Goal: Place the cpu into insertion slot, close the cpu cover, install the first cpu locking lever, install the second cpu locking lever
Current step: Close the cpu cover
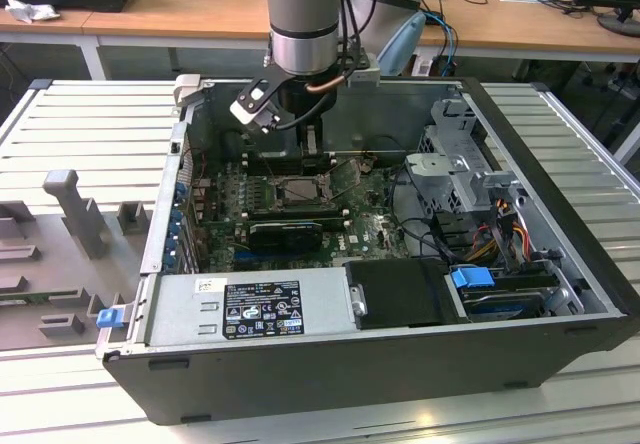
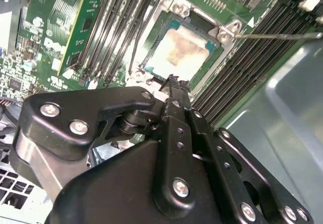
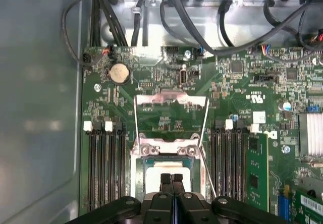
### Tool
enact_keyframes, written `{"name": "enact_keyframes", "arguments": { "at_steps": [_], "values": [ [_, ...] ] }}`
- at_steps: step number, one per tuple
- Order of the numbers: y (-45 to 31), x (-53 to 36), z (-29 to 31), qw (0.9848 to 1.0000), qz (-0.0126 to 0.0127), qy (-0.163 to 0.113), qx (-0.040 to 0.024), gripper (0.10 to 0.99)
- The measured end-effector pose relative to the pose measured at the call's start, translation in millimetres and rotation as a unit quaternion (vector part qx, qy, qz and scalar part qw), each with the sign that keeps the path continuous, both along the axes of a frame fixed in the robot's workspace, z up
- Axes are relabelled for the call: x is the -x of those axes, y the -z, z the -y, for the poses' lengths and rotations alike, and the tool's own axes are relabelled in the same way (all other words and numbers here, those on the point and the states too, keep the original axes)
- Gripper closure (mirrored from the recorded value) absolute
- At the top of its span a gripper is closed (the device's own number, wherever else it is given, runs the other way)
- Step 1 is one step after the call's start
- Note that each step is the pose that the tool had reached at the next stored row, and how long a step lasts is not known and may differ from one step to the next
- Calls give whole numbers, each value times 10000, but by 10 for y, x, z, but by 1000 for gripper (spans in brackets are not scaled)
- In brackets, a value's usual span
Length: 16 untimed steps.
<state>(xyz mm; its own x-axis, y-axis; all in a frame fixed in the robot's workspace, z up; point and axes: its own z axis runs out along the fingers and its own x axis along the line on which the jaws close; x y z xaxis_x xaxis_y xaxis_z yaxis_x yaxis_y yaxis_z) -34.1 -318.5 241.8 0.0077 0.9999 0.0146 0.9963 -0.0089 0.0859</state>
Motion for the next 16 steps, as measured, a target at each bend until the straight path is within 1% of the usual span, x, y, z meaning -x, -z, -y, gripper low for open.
{"name": "enact_keyframes", "arguments": {
  "at_steps": [3,5,7,8,9,12,16],
  "values": [
    [-22,-6,-1,10000,0,0,0,980],
    [-93,-6,-1,10000,0,2,0,980],
    [-95,-19,-1,10000,-4,1,-1,980],
    [-96,-43,-1,10000,-13,2,0,980],
    [-96,-88,-1,10000,-28,3,0,980],
    [-96,-152,0,10000,-45,3,-1,980],
    [-108,-159,-1,10000,-47,3,0,980]
  ]
}}
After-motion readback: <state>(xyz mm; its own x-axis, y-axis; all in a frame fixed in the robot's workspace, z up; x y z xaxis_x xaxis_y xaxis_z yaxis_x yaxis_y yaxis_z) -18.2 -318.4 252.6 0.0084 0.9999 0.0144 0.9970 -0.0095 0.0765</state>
